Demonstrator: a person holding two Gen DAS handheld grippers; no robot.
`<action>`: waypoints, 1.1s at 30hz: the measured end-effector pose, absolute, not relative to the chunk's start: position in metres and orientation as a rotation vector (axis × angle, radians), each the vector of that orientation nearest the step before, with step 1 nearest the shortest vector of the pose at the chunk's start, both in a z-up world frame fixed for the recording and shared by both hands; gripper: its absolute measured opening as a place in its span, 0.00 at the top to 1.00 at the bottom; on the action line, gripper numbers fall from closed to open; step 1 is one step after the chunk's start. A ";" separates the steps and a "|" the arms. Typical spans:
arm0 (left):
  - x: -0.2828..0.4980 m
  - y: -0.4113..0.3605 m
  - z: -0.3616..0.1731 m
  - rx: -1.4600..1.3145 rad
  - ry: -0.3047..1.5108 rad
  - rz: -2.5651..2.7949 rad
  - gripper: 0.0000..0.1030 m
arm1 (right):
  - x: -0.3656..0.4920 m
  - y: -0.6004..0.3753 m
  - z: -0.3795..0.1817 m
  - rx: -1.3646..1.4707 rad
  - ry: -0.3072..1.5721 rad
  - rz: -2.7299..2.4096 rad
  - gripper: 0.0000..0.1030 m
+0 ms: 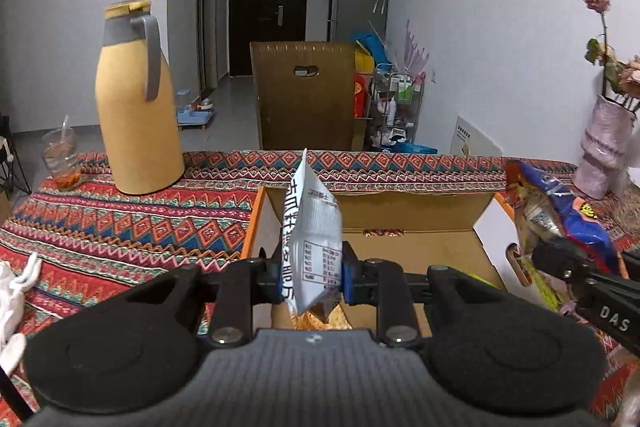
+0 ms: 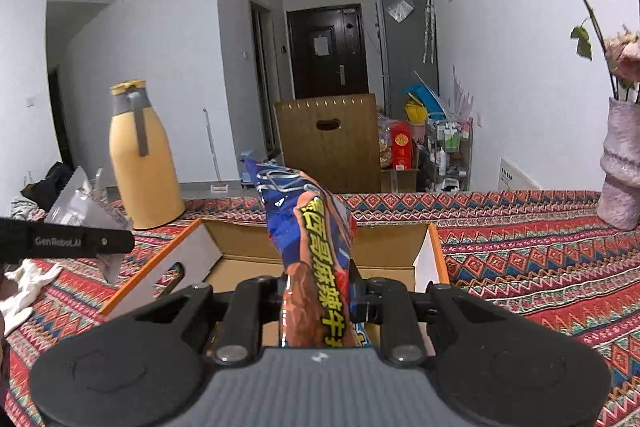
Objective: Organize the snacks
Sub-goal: 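Carry both packets into the cardboard box and open both tools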
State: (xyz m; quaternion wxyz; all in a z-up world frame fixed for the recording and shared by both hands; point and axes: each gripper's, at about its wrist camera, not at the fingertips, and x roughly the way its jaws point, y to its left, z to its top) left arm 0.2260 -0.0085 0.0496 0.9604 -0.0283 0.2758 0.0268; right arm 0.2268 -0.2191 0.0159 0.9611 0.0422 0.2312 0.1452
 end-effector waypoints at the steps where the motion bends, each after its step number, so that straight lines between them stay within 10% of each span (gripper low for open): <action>1: 0.231 -0.009 0.045 -0.063 0.561 0.057 0.76 | 0.233 -0.217 0.012 0.087 0.474 0.289 0.80; 13: 0.258 -0.006 -0.006 -0.063 0.615 0.055 0.76 | 0.256 -0.213 -0.032 0.076 0.493 0.230 0.78; 15: 0.259 -0.004 -0.008 -0.073 0.624 0.058 0.61 | 0.255 -0.214 -0.033 0.079 0.501 0.239 0.75; 19: 0.251 0.002 -0.003 -0.098 0.592 0.081 0.19 | 0.251 -0.214 -0.032 0.092 0.496 0.256 0.21; 21: 0.246 0.002 0.002 -0.097 0.565 0.086 0.02 | 0.246 -0.214 -0.030 0.094 0.477 0.248 0.12; 33: 0.238 -0.002 0.010 -0.088 0.530 0.109 0.00 | 0.243 -0.223 -0.025 0.142 0.456 0.240 0.00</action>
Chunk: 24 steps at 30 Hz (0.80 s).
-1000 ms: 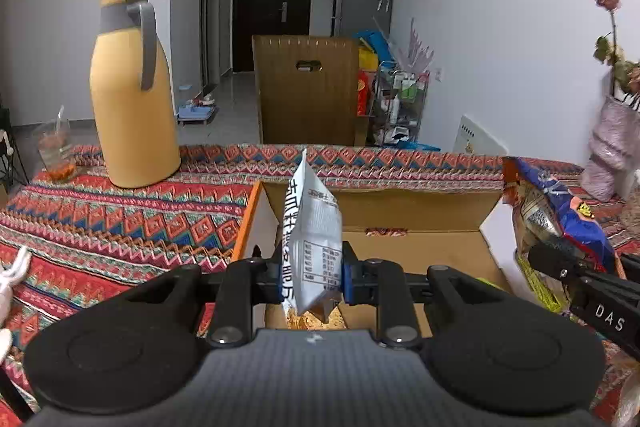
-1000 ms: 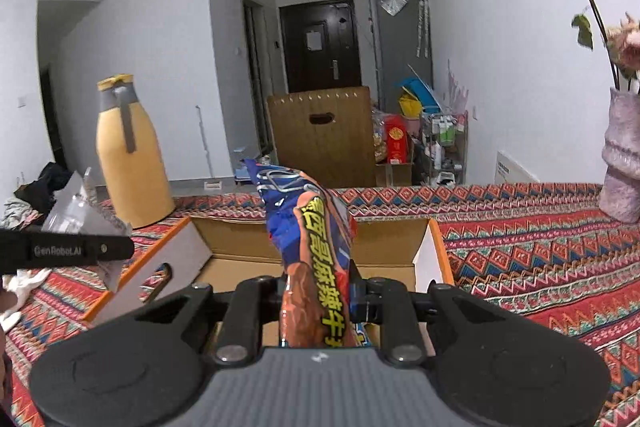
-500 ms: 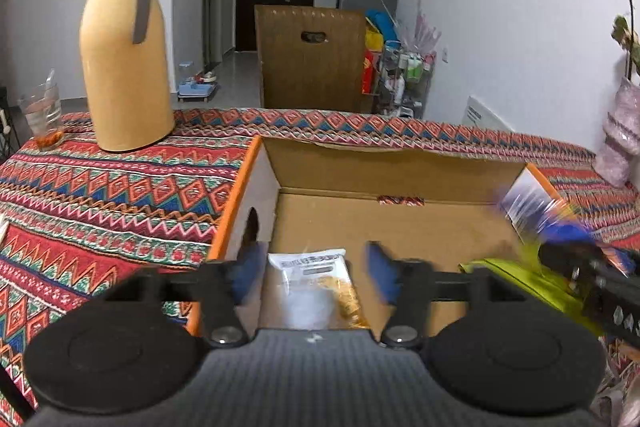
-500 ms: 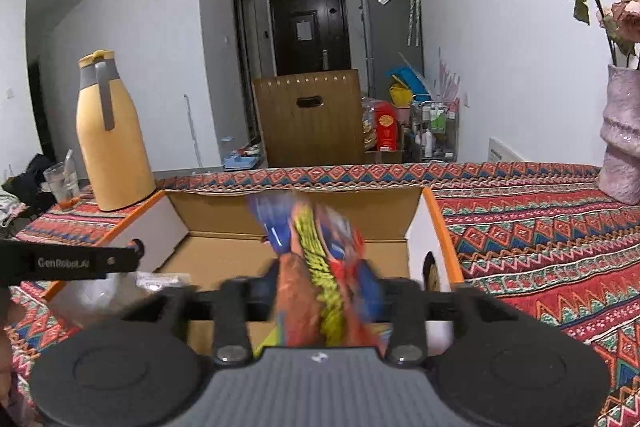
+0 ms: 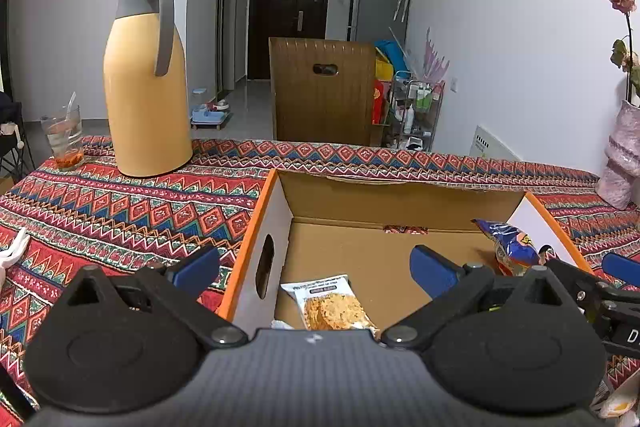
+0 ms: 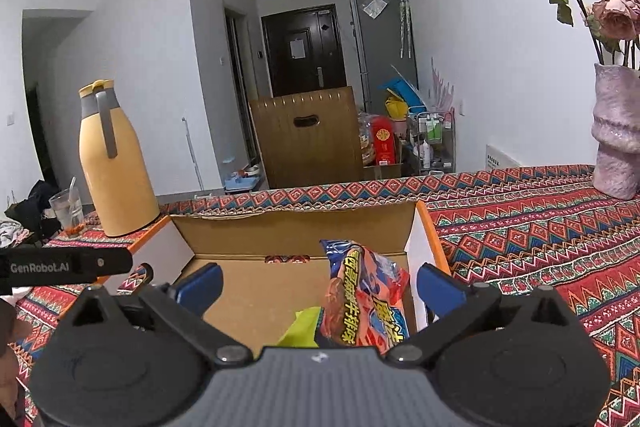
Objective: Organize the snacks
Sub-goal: 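Carry both packets into the cardboard box and open both tools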
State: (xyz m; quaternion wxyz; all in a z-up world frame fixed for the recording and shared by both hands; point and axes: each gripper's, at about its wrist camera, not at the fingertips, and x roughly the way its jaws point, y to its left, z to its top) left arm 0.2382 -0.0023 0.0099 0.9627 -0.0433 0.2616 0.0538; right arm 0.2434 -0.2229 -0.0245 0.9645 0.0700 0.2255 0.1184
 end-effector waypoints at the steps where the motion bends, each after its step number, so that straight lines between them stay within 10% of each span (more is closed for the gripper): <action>1: 0.238 -0.002 0.010 -0.087 0.529 0.109 0.00 | 0.244 -0.223 -0.025 0.143 0.457 0.238 0.00; 24: 0.183 -0.012 0.063 -0.031 0.450 0.110 0.00 | 0.191 -0.239 0.024 0.094 0.431 0.163 0.00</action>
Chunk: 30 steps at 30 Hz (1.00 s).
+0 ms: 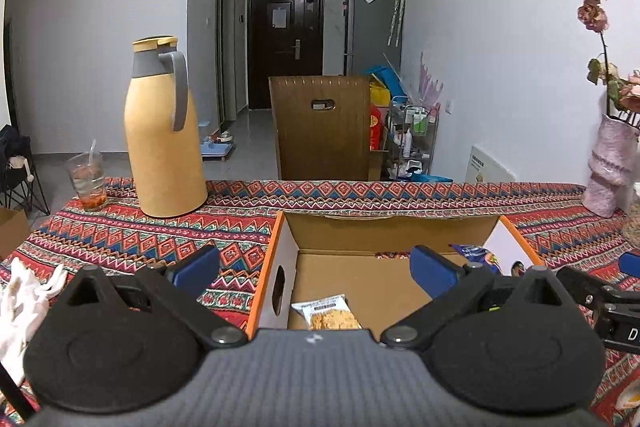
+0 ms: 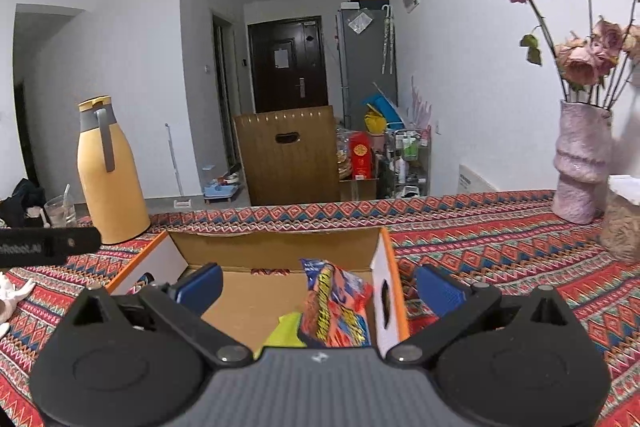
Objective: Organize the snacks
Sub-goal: 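Carry both packets into the cardboard box and open both tools, then withdraw both tools from the box back toward the snack pile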
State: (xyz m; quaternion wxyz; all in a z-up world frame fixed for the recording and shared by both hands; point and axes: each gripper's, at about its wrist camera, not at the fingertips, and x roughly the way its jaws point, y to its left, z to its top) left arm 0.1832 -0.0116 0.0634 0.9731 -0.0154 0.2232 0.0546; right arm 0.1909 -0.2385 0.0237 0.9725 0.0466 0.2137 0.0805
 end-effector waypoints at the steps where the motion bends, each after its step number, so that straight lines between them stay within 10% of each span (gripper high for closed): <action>1: 0.179 -0.012 0.064 -0.031 0.454 0.106 0.00 | 0.187 -0.240 0.025 0.094 0.434 0.159 0.00; 30: 0.106 -0.004 -0.006 -0.046 0.671 0.010 0.00 | 0.111 -0.248 -0.042 0.119 0.706 0.112 0.00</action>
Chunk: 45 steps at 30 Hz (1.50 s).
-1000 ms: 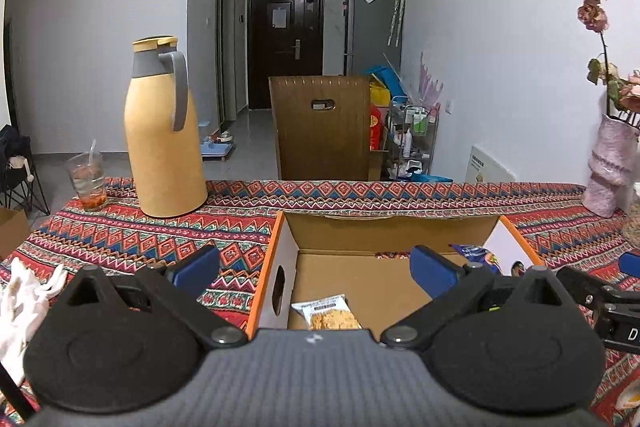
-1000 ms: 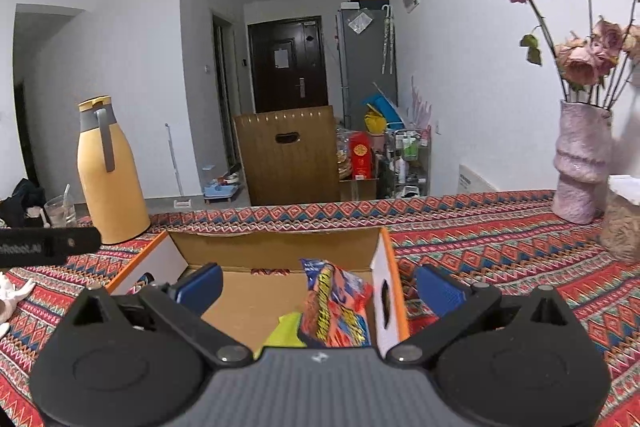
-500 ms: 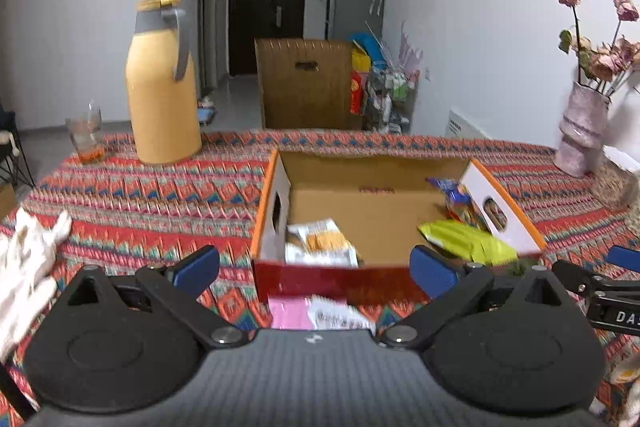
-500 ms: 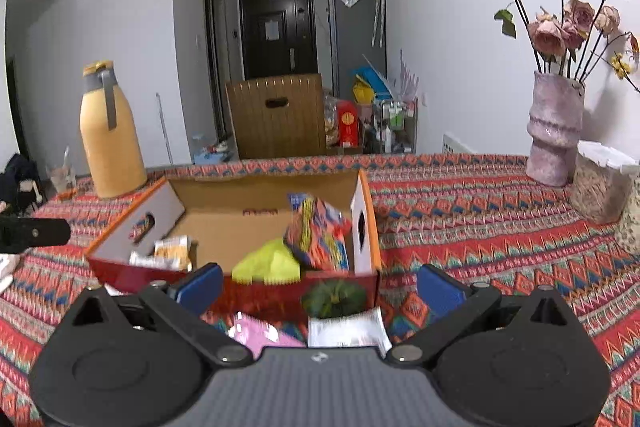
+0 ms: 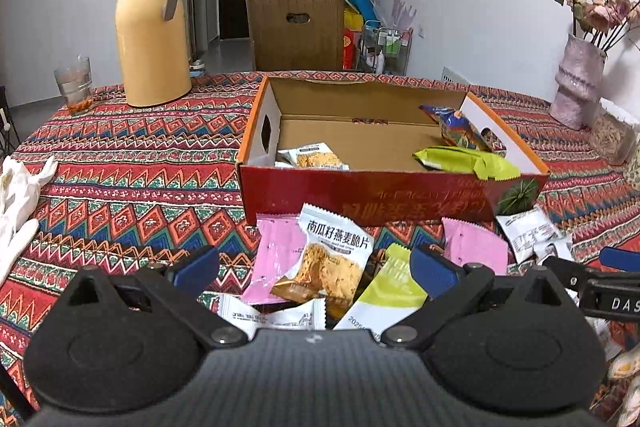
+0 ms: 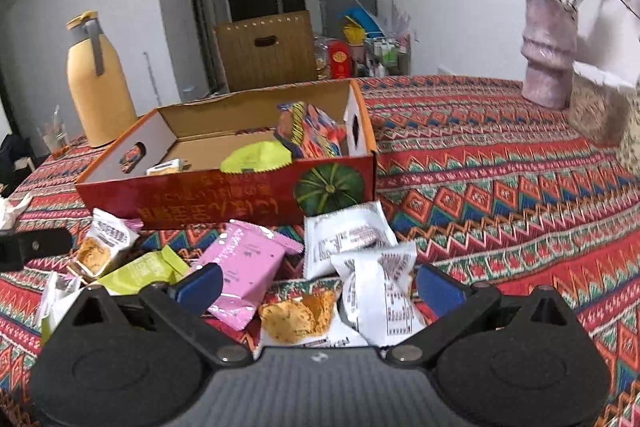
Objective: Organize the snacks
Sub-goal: 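Withdraw both tools from the box back toward the snack pile, then grasp the pumpkin-seed cracker bag with the left tool while the right tool grasps a white packet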
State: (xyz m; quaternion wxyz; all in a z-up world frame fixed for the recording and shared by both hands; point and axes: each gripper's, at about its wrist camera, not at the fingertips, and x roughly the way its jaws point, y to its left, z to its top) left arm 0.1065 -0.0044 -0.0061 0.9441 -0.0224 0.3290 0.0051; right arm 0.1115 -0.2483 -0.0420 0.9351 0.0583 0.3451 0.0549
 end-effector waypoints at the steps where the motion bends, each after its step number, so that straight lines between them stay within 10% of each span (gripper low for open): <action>1: 0.107 -0.004 -0.008 -0.045 0.670 0.008 0.00 | 0.112 -0.248 -0.044 0.123 0.710 0.107 0.00; 29: 0.132 0.006 -0.027 -0.126 0.611 0.055 0.00 | 0.115 -0.264 -0.068 0.083 0.715 0.136 0.00; 40: 0.139 0.006 -0.036 -0.106 0.653 0.076 0.00 | 0.107 -0.252 -0.058 0.013 0.693 0.259 0.50; 45: 0.137 0.005 -0.037 -0.094 0.653 0.070 0.00 | 0.113 -0.238 -0.069 -0.032 0.752 0.277 0.52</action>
